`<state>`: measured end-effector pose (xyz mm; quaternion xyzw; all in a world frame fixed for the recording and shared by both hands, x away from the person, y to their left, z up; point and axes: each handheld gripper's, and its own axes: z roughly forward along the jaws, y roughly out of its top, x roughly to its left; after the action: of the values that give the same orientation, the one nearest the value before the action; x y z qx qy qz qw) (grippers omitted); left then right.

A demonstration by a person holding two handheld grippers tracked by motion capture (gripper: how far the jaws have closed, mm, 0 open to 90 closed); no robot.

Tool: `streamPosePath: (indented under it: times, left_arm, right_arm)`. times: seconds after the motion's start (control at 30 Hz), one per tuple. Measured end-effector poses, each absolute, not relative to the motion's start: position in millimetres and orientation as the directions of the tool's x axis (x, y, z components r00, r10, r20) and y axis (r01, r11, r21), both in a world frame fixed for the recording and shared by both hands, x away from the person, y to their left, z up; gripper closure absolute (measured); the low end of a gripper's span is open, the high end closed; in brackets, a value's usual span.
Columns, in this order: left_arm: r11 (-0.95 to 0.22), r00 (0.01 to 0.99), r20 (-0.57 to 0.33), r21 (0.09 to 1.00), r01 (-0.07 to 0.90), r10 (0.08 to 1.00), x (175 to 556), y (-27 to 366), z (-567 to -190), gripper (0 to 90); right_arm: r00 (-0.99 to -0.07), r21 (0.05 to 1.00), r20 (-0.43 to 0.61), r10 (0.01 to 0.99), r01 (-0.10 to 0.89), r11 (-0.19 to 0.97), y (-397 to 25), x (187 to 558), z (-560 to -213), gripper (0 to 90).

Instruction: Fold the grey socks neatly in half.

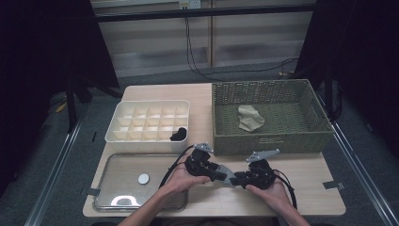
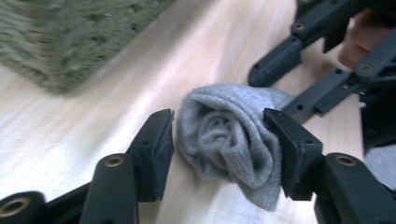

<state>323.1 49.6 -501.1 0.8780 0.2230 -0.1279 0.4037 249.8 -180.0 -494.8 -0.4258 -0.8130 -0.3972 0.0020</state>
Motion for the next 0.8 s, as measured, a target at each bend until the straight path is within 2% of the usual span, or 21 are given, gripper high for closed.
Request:
streamPosePath:
  times: [0.37, 0.4, 0.47, 0.7, 0.8]
  left_arm:
    - [-0.596, 0.866, -0.439, 0.637, 0.488, 0.24, 322.4, 46.9, -501.3, 55.2]
    - [-0.592, 0.867, -0.441, 0.643, 0.486, 0.232, 322.0, 47.1, -501.1, 61.3]
    - [-0.607, 0.872, -0.428, 0.636, 0.477, 0.236, 321.6, 47.8, -498.6, 63.6]
    - [-0.6, 0.87, -0.422, 0.636, 0.485, 0.256, 320.9, 48.3, -494.8, 65.3]
    - [-0.607, 0.873, -0.409, 0.632, 0.481, 0.265, 321.9, 50.3, -491.1, 65.5]
  right_arm:
    - [-0.656, 0.658, 0.325, 0.682, 0.674, 0.335, -179.9, 248.9, -496.2, 65.2]
    - [-0.66, 0.661, 0.325, 0.677, 0.67, 0.336, -180.4, 249.8, -496.6, 64.8]
    - [-0.657, 0.664, 0.335, 0.675, 0.673, 0.326, -180.5, 250.4, -497.3, 64.5]
    - [-0.658, 0.666, 0.348, 0.668, 0.675, 0.317, -181.8, 252.8, -497.2, 62.8]
    - [-0.655, 0.668, 0.347, 0.671, 0.675, 0.314, -180.8, 253.1, -497.4, 58.3]
